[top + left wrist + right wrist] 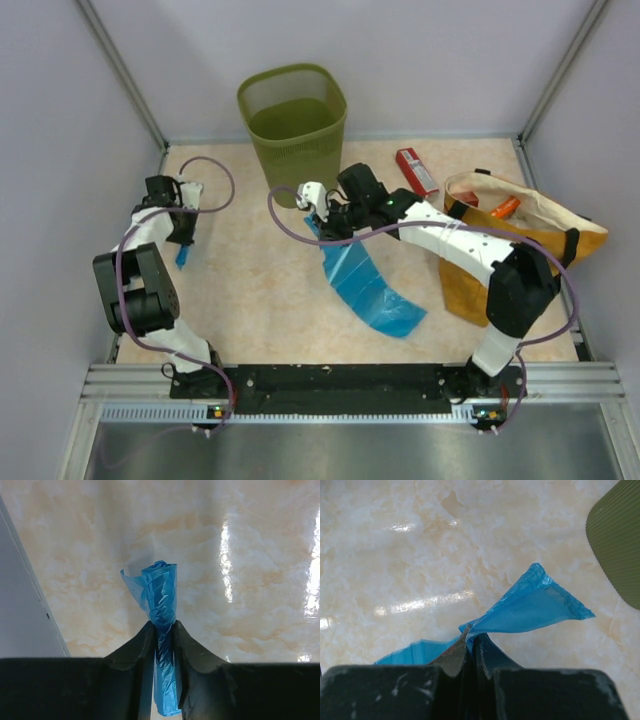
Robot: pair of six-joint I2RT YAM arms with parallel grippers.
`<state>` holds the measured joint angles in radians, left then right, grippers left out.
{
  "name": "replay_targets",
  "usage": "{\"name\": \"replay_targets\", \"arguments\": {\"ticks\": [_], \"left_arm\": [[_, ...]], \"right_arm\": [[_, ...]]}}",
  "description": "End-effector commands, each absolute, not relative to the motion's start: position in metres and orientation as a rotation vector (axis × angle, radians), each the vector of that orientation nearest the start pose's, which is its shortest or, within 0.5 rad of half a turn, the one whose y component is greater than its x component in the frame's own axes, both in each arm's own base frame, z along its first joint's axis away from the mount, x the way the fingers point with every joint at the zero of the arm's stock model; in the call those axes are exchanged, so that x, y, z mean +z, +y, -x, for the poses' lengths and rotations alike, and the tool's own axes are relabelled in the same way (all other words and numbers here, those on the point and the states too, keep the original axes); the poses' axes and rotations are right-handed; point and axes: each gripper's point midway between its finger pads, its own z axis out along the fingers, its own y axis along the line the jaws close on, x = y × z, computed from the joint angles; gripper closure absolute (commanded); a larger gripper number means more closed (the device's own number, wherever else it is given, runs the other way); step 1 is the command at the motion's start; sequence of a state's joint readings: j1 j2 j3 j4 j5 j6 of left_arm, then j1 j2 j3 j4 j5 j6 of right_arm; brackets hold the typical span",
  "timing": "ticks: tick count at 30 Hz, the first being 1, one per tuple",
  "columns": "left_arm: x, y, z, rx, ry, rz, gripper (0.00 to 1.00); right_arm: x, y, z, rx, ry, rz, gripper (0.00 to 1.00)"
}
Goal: Put the trash bags into the trash bin
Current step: Place the trash bag at the center of the board.
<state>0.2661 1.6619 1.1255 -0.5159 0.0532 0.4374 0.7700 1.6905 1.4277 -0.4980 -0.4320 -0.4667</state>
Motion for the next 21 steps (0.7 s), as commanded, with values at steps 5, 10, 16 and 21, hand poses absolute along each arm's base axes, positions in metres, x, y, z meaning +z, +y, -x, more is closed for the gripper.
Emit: {"name": "replay_targets", "arguments": {"ticks": [5,10,16,21], "left_arm": [[0.069,0.119,-0.364,0.210,2.588,-0.281,0.39],[0.091,0.099,-0.364,0.089,2.508,-0.321,0.10],[0.121,0.076,-0.356,-0.017,2.406,-0.355,0.06],[0.142,0.055,-0.347,-0.115,2.344,-0.406,0.06]], "right_arm": [[0.178,0.378,-0.300,0.714,1.807,1.492,1.00],[0.171,0.382,-0.309,0.693,1.843,1.488,1.00],[0.161,0.386,-0.322,0.656,1.875,1.492,1.00],[0.157,0.393,-0.333,0.643,1.895,1.487,1.00]]}}
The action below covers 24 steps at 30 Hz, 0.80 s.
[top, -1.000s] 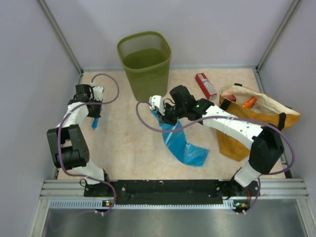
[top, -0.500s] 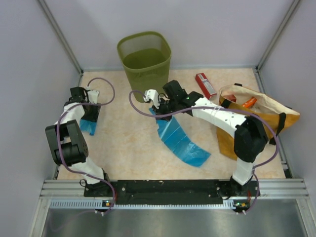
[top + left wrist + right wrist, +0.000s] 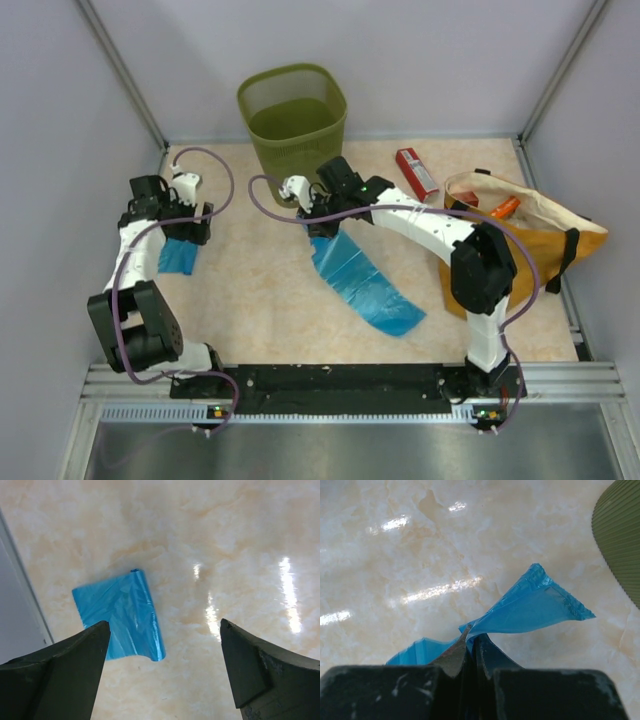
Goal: Put the trash bags into the trash bin
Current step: Place the trash bag at the center of the board.
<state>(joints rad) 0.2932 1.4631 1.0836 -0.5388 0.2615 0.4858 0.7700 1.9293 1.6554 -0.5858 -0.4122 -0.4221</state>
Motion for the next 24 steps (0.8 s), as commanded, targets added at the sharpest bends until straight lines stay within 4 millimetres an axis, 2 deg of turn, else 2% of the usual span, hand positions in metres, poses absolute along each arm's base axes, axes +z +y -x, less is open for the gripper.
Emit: {"name": "replay_targets", "arguments": {"ticks": [1,7,10,12,15,16,17,20,22,23,24], "left_arm": [[0.150,0.045,-0.343,-0.168,2.311,-0.439,0.06],[0.191,-0.015,-0.307,-0.432,2.077,-0.633,0.06],[0.205,-0.033,-0.290,-0.472,1.969,-0.732,0.06],[0.211,-0.045,-0.277,-0.489,1.894,-0.799,0.06],[0.218,-0.059,-0.260,-0.512,1.812,-0.876,0.06],[0.221,-0.065,-0.253,-0.523,1.786,-0.907,0.06],[0.224,-0.070,-0.248,-0.534,1.763,-0.937,0.05],[0.229,-0.087,-0.231,-0.587,1.696,-1.022,0.05],[0.232,-0.097,-0.223,-0.614,1.664,-1.068,0.05],[0.231,-0.104,-0.219,-0.631,1.658,-1.097,0.06],[0.230,-0.110,-0.216,-0.632,1.652,-1.130,0.06]], "right_arm": [[0.156,0.395,-0.336,0.642,1.902,1.483,1.00],[0.137,0.409,-0.351,0.666,1.950,1.494,1.00],[0.124,0.417,-0.355,0.687,1.981,1.500,0.92],[0.108,0.419,-0.357,0.691,2.015,1.510,0.84],[0.104,0.418,-0.358,0.678,2.021,1.514,0.56],[0.105,0.416,-0.358,0.670,2.021,1.513,0.36],[0.110,0.415,-0.358,0.664,2.016,1.507,0.24],[0.135,0.407,-0.357,0.627,1.989,1.480,0.18],[0.149,0.396,-0.354,0.592,1.989,1.457,0.16],[0.165,0.388,-0.352,0.582,1.974,1.439,0.16],[0.168,0.381,-0.349,0.570,1.982,1.432,0.16]]}}
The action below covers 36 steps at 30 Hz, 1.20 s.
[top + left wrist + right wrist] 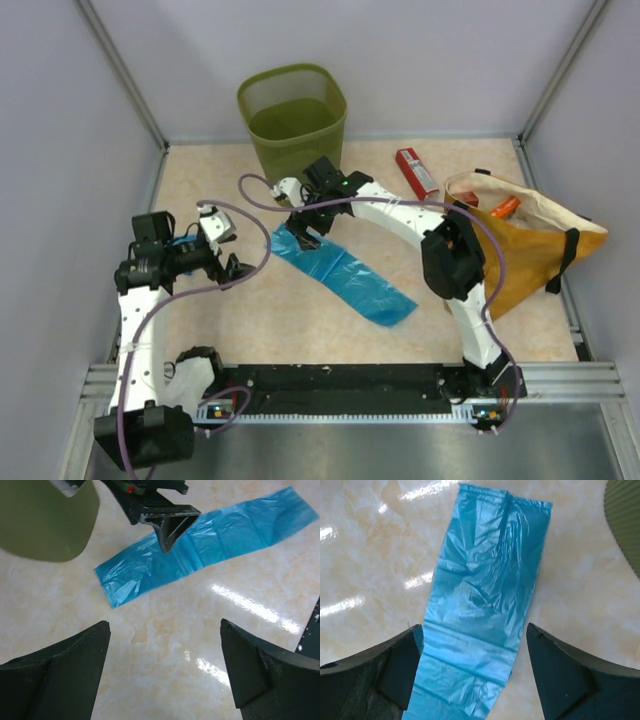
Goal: Put the trash bags into the trash bin
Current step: Place the trash bag at the center of the board, then unfold the trash bag at the center of the board.
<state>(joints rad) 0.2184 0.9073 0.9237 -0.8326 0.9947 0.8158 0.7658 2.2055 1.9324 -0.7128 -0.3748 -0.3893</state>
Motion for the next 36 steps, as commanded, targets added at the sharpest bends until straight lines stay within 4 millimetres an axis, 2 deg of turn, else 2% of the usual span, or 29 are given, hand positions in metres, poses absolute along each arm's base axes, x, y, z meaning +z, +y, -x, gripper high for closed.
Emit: {"name": "replay_targets", "arguments": {"ticks": [1,4,8,10,13,17,21,26,32,36], "left_arm": [[0.227,-0.119,-0.212,-0.637,1.649,-1.174,0.06],[0.221,-0.147,-0.201,-0.691,1.632,-1.284,0.07],[0.216,-0.179,-0.198,-0.735,1.632,-1.385,0.09],[0.210,-0.206,-0.189,-0.773,1.599,-1.465,0.09],[0.199,-0.240,-0.181,-0.782,1.581,-1.564,0.10],[0.182,-0.291,-0.166,-0.825,1.545,-1.715,0.11],[0.167,-0.339,-0.156,-0.847,1.494,-1.847,0.12],[0.140,-0.383,-0.155,-0.872,1.467,-1.964,0.13],[0.111,-0.413,-0.131,-0.957,1.435,-2.076,0.14],[0.083,-0.425,-0.127,-0.945,1.456,-2.109,0.15]], "right_arm": [[0.176,0.372,-0.345,0.559,1.981,1.425,0.16],[0.178,0.338,-0.333,0.506,2.020,1.419,0.16],[0.170,0.283,-0.319,0.469,2.112,1.371,0.18],[0.167,0.258,-0.314,0.500,2.168,1.315,0.20],[0.165,0.227,-0.301,0.551,2.218,1.266,0.23],[0.163,0.197,-0.288,0.499,2.229,1.232,0.25],[0.159,0.178,-0.283,0.487,2.260,1.179,0.27],[0.156,0.161,-0.284,0.491,2.283,1.125,0.29],[0.152,0.158,-0.280,0.499,2.288,1.130,0.30],[0.151,0.157,-0.281,0.519,2.288,1.123,0.30]]}}
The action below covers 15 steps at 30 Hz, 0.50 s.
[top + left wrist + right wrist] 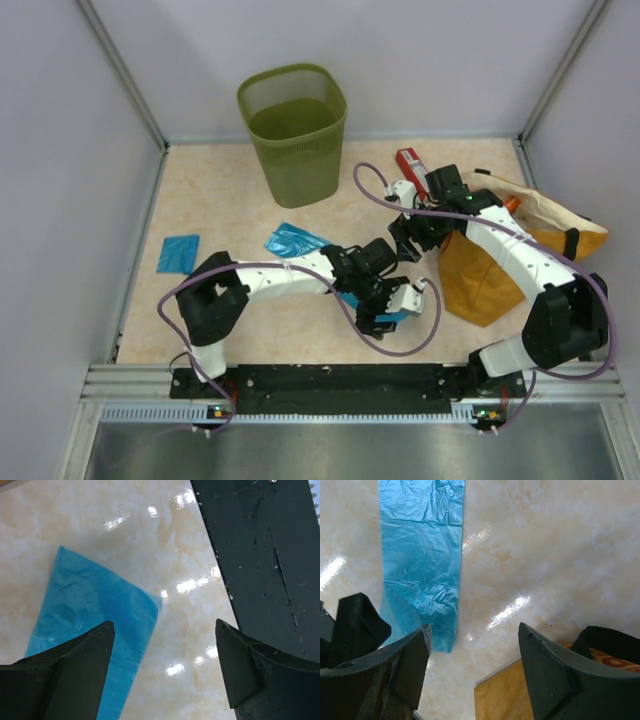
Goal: Put the trash bags into the trash bin
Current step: Unfold the trash bag at the center of the board.
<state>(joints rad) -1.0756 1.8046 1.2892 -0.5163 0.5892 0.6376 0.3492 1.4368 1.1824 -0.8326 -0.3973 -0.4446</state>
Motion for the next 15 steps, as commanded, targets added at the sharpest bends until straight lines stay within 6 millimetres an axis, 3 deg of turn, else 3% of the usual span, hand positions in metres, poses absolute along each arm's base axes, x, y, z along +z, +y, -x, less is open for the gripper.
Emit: {"name": "replay_targets", "arguments": {"ticks": [1,6,10,13,15], "left_arm": [[0.078,-0.426,-0.126,1.231,-1.895,2.730,0.16],[0.064,-0.437,-0.131,1.222,-1.975,2.695,0.22],[0.059,-0.443,-0.143,1.190,-2.077,2.694,0.38],[0.057,-0.442,-0.149,1.147,-2.117,2.719,0.62],[0.058,-0.441,-0.152,1.124,-2.135,2.730,0.88]], "right_arm": [[0.151,0.157,-0.281,0.521,2.288,1.122,0.31],[0.149,0.157,-0.280,0.530,2.292,1.120,0.32],[0.149,0.157,-0.278,0.543,2.293,1.117,0.32],[0.149,0.157,-0.276,0.545,2.291,1.115,0.32],[0.150,0.156,-0.275,0.541,2.288,1.114,0.32]]}}
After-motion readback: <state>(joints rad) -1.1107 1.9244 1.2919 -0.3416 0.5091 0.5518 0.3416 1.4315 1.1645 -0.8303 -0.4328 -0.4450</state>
